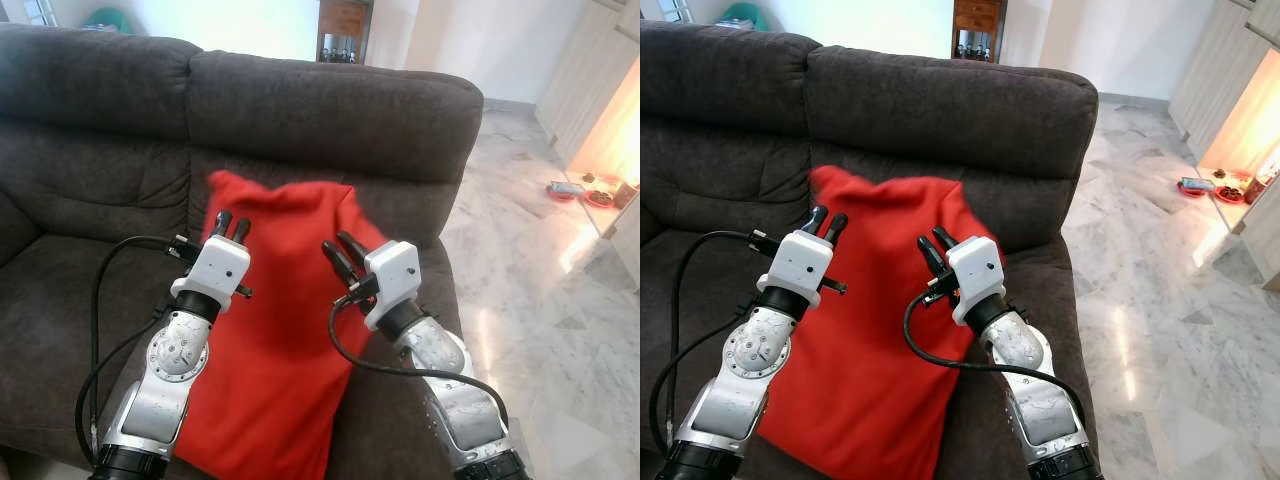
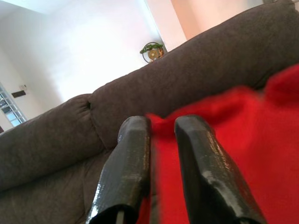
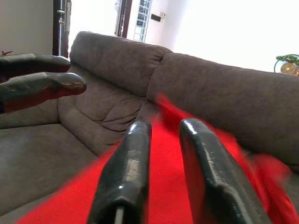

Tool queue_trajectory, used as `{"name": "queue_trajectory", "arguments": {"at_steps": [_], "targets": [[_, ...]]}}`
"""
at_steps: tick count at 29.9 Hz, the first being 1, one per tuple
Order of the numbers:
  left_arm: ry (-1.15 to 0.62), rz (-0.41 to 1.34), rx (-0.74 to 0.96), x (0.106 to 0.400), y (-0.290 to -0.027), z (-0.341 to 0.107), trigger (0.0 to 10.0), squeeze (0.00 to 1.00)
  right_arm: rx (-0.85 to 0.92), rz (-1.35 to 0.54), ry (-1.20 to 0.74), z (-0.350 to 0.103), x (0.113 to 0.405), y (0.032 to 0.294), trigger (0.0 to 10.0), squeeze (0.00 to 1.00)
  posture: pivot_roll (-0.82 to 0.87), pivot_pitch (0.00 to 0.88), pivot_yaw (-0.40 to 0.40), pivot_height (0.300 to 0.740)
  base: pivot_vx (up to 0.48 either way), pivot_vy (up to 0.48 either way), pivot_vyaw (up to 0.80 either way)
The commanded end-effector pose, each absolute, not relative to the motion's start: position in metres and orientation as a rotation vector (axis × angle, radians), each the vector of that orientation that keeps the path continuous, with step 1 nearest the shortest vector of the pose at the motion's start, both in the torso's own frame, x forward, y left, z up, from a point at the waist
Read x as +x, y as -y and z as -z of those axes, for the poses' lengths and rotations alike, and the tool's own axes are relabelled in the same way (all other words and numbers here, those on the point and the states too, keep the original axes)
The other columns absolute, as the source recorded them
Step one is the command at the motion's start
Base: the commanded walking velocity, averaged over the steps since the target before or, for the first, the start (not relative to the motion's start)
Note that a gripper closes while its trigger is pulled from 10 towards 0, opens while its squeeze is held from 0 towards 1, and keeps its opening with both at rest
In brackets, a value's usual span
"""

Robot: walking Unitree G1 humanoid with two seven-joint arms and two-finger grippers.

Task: Move the pillow to the sofa from floor

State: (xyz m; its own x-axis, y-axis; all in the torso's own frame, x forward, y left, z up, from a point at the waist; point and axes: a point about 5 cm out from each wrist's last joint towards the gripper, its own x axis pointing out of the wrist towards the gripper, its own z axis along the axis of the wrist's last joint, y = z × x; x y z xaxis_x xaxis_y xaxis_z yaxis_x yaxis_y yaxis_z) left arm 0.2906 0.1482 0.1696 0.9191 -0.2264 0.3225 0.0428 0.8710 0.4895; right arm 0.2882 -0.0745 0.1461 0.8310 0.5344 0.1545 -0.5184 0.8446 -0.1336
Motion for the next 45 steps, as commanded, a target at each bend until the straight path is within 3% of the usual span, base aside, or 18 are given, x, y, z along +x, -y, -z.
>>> {"name": "queue_trajectory", "arguments": {"at_steps": [1,2,3,7,8,15,25,35,45], "targets": [[0.398,0.162,0.510,0.290,-0.144,-0.171,10.0,1.00,-0.106,-0.519,0.190,-0.145,0.291,0.081,10.0,1.00,0.14,0.000,-0.078,0.738,0.000,0.000,0.00],[0.398,0.162,0.508,0.290,-0.144,-0.171,10.0,1.00,-0.107,-0.504,0.190,-0.145,0.291,0.082,10.0,0.82,0.14,0.000,-0.078,0.738,0.000,0.000,0.00],[0.395,0.161,0.506,0.290,-0.144,-0.170,10.0,1.00,-0.107,-0.477,0.190,-0.145,0.293,0.085,10.0,0.00,0.14,0.000,-0.079,0.738,0.000,0.000,0.00],[0.372,0.161,0.511,0.290,-0.145,-0.165,10.0,1.00,-0.096,-0.382,0.181,-0.144,0.298,0.098,10.0,0.00,0.14,0.000,-0.078,0.738,0.000,0.000,0.00],[0.353,0.153,0.508,0.290,-0.148,-0.160,10.0,0.00,-0.080,-0.334,0.177,-0.143,0.301,0.106,10.0,0.00,0.14,0.000,-0.078,0.738,0.000,0.000,0.00],[0.167,-0.018,0.372,0.279,-0.192,-0.115,10.0,0.00,0.011,-0.002,0.077,-0.108,0.300,0.187,10.0,0.00,0.15,0.000,-0.078,0.738,0.000,0.000,0.00],[0.105,0.013,0.388,0.264,-0.200,-0.089,10.0,0.00,0.046,0.221,-0.096,-0.051,0.267,0.252,10.0,0.00,0.14,0.000,-0.065,0.738,0.000,0.000,0.00],[0.069,0.074,0.420,0.252,-0.206,-0.075,10.0,0.00,0.068,0.249,-0.267,-0.005,0.229,0.266,10.0,0.00,0.14,0.000,-0.055,0.738,0.000,0.000,0.00],[0.079,0.106,0.412,0.254,-0.198,-0.071,10.0,0.00,0.143,0.309,-0.302,0.015,0.209,0.266,10.0,0.00,0.14,0.000,-0.047,0.738,0.000,0.000,0.00]]}}
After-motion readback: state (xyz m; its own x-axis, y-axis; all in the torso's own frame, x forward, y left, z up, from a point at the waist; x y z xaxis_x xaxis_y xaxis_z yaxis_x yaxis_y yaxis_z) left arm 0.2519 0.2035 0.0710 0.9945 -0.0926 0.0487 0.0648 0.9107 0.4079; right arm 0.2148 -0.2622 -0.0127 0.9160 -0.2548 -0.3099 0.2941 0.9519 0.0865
